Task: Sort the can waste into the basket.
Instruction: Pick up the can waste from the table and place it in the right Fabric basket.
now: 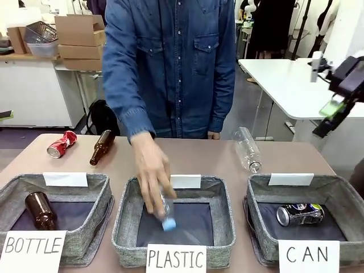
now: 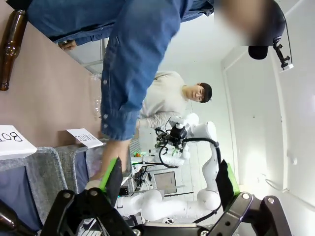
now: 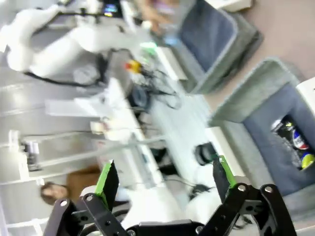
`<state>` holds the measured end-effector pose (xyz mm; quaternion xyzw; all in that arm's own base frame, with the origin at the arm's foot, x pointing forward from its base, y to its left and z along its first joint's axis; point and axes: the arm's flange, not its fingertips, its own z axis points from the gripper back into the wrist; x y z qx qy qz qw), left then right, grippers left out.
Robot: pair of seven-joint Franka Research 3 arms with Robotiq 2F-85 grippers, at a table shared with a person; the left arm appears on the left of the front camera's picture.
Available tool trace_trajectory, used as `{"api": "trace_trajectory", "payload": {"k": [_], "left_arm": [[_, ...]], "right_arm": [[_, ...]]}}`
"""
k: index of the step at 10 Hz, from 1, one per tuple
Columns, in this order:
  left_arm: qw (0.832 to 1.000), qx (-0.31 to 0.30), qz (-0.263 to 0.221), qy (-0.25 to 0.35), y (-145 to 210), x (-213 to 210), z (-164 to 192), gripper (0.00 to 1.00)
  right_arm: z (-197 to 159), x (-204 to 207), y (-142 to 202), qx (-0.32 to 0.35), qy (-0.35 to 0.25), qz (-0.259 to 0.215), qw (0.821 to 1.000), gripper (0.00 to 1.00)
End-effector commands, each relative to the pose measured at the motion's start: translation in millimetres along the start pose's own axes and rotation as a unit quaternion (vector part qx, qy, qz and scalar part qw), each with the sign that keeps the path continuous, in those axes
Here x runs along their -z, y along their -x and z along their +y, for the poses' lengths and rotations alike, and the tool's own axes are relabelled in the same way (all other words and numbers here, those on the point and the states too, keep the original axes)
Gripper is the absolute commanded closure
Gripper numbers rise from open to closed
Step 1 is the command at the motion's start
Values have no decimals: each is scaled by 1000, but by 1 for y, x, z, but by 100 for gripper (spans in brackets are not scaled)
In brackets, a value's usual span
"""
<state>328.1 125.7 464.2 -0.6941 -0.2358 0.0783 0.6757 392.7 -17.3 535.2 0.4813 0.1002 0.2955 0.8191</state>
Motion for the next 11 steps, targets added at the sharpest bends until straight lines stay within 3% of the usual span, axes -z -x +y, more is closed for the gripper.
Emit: {"api": "trace_trajectory", "payload": {"k": [1,2,4,6,7,8,11], "left_arm": [[1000,1,2,4,1,0,-2,0],[1000,1,2,4,1,0,-2,0],[1000,1,2,4,1,0,-2,0],[1000,1,2,4,1,0,-2,0],[1000,1,2,4,1,0,-2,0],[1000,1,2,4,1,0,-2,0],[1000,1,2,4,1,0,-2,0]], "right_arm": [[-29,-30,-8,179,-362,-283,870,0],[-39,-36,-5,181,-392,-308,848,0],[-47,-34,-10,194,-355,-434,805,0],[-40,-13,-33,216,-235,-548,773,0],[-36,-5,-45,220,-169,-571,773,0],[-75,-44,-13,191,-270,-305,893,0],[-75,-44,-13,191,-270,-305,893,0]]}}
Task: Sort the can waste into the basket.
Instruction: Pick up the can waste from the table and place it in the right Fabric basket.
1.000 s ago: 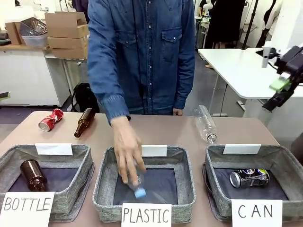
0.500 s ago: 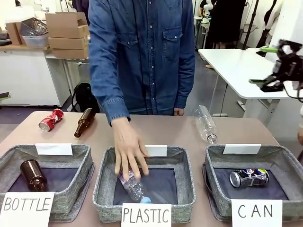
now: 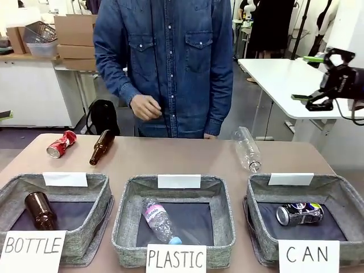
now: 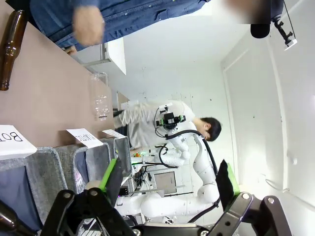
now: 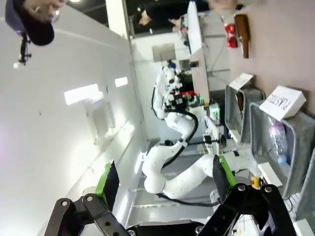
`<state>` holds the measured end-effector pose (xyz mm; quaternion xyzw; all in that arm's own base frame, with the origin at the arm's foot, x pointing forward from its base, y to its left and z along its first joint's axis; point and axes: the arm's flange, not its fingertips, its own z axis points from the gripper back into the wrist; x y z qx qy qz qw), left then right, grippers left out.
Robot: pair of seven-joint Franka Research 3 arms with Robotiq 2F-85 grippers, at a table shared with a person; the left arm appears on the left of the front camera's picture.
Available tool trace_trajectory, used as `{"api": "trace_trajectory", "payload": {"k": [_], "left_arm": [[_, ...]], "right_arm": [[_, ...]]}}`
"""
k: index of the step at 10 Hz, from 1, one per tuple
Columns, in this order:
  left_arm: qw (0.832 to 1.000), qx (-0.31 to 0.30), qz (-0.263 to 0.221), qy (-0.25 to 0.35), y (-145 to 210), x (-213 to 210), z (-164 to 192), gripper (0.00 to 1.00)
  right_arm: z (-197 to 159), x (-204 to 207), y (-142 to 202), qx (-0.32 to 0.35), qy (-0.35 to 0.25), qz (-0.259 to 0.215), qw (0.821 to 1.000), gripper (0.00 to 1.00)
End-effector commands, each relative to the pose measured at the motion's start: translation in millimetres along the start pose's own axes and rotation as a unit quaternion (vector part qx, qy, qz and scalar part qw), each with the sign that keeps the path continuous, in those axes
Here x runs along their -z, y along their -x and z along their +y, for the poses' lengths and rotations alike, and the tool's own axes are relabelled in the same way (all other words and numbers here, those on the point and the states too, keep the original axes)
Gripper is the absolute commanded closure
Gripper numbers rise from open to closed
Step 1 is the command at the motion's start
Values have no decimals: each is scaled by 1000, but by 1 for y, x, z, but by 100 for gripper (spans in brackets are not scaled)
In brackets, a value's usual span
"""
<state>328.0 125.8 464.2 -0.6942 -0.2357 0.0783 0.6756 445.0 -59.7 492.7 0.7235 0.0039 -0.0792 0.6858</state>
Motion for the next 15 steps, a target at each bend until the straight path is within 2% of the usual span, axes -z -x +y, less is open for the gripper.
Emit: {"api": "trace_trajectory", "payload": {"k": [1,10,11,12,13,14,15], "left_arm": [[1000,1,2,4,1,0,-2,0],[1000,0,0,0,0,0,0,0],[994,76,4,-78,-4,11,-21,0],[975,126,43,-176,-20,36,-35,0],[963,111,76,-234,-37,56,-42,0],[938,124,75,-315,-45,68,-47,0],[902,152,52,-401,-51,75,-49,0]], "right_arm": [[5,-8,-8,-3,4,14,1000,0],[5,-8,-8,-3,4,14,1000,0],[5,-8,-8,-3,4,14,1000,0],[5,-8,-8,-3,4,14,1000,0],[5,-8,-8,-3,4,14,1000,0],[5,-8,-8,-3,4,14,1000,0],[5,-8,-8,-3,4,14,1000,0]]}}
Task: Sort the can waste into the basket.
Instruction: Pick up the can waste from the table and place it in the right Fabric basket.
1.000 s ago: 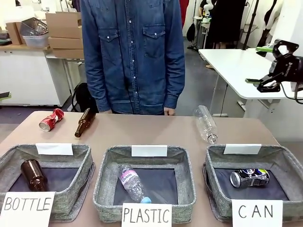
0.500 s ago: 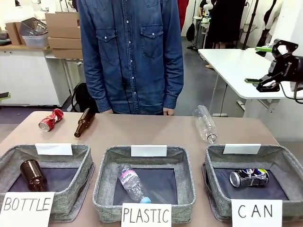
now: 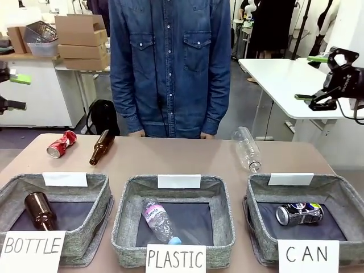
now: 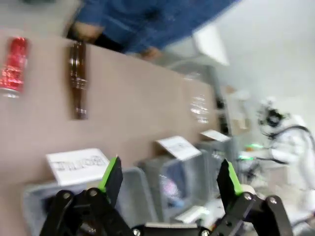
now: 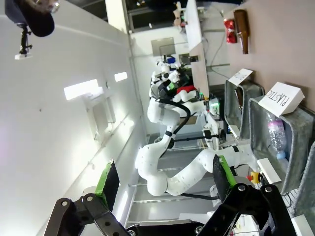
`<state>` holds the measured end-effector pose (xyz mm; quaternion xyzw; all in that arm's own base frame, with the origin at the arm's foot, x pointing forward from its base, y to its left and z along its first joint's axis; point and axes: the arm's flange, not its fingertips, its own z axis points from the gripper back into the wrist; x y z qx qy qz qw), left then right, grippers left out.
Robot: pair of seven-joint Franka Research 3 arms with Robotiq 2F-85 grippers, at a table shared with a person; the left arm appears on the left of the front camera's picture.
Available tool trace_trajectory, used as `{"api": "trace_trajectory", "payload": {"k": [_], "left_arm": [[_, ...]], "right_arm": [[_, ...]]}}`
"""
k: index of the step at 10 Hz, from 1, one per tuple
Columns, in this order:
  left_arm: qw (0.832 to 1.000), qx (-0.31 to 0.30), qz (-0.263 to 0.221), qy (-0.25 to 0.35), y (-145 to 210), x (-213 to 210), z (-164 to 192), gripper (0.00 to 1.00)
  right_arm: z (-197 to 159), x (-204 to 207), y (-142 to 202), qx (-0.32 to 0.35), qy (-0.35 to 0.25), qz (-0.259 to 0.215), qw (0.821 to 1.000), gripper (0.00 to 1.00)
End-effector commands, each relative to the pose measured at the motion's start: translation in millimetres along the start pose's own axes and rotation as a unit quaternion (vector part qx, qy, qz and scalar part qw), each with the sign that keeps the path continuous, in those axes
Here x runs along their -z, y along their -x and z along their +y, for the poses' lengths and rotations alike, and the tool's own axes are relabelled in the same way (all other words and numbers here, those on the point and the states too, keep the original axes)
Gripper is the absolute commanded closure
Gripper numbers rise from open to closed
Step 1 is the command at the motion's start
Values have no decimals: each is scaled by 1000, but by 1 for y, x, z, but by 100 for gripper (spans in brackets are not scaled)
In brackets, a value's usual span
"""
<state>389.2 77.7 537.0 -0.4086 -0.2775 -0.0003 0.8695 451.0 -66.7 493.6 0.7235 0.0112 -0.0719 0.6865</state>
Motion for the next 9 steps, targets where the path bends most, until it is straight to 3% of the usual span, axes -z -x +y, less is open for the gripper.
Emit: {"api": "trace_trajectory", "payload": {"k": [1,2,3,5,6,7,8,9], "left_arm": [[986,24,4,-168,-7,9,10,0],[972,58,-33,-224,-14,12,14,0],[958,77,-40,-275,-19,16,19,0],[933,92,34,-347,-21,27,32,0],[936,72,51,-340,-25,26,36,0],[969,20,7,-246,-29,9,26,0],[933,109,12,-343,-19,31,42,0],[943,77,27,-324,-19,30,45,0]], "right_arm": [[3,-2,-1,-4,2,4,1000,0],[3,-2,-1,-4,2,4,1000,0],[3,-2,-1,-4,2,4,1000,0],[3,-2,-1,-4,2,4,1000,0],[3,-2,-1,-4,2,4,1000,0],[3,-2,-1,-4,2,4,1000,0],[3,-2,-1,-4,2,4,1000,0],[3,-2,-1,-4,2,4,1000,0]]}}
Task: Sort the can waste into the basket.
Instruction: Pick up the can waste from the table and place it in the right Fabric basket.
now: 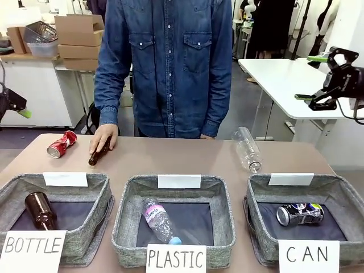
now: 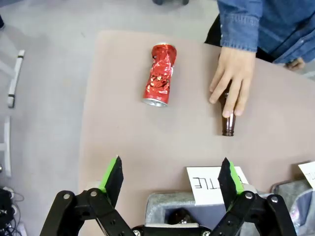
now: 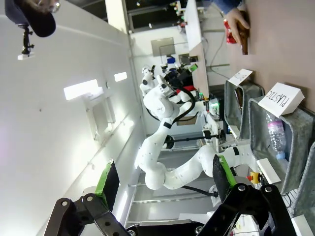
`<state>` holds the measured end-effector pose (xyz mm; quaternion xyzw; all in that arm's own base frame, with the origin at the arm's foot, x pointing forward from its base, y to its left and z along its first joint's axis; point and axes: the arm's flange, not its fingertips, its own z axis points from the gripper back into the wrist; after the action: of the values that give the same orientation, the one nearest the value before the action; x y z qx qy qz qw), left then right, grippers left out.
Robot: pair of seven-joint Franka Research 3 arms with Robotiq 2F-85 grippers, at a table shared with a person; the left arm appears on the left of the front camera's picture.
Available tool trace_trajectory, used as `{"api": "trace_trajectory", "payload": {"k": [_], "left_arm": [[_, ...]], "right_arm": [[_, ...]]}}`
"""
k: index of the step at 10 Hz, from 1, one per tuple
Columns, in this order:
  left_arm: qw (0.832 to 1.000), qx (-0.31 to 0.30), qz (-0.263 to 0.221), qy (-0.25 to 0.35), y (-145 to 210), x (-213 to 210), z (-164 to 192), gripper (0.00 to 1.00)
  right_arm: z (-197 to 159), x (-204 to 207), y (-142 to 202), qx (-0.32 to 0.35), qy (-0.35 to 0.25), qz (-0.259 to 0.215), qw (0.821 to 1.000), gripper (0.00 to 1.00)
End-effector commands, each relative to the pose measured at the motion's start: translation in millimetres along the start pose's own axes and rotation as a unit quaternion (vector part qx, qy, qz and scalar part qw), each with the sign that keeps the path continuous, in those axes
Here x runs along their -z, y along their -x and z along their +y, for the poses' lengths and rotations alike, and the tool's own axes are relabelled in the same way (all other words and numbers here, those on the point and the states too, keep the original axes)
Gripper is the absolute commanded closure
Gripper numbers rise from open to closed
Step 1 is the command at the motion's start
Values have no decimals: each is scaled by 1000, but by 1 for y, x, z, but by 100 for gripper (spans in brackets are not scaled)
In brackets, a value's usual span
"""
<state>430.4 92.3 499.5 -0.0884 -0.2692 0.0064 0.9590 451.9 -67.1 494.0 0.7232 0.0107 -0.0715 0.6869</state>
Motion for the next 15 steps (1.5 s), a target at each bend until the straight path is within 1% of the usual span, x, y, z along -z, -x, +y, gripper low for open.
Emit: {"api": "trace_trajectory", "payload": {"k": [1,2,3,4,5,6,8,9,11,15], "left_arm": [[995,75,73,4,2,11,-13,0],[987,88,95,95,-9,-8,11,0],[973,98,90,189,-6,-41,44,0],[950,112,84,278,5,-70,77,0],[940,104,55,320,24,-92,104,0],[929,108,28,353,52,-110,125,0],[918,96,-31,384,98,-126,148,0],[920,84,-39,382,107,-126,150,0],[928,75,-20,363,101,-119,142,0],[929,80,-7,362,87,-113,138,0]], "right_arm": [[2,-2,0,-3,2,4,1000,0],[2,-2,0,-3,2,4,1000,0],[2,-2,0,-3,2,4,1000,0],[2,-2,0,-3,2,4,1000,0],[2,-2,0,-3,2,4,1000,0],[2,-2,0,-3,2,4,1000,0],[2,-2,0,-3,2,4,1000,0],[2,-2,0,-3,2,4,1000,0],[2,-2,0,-3,2,4,1000,0],[2,-2,0,-3,2,4,1000,0]]}}
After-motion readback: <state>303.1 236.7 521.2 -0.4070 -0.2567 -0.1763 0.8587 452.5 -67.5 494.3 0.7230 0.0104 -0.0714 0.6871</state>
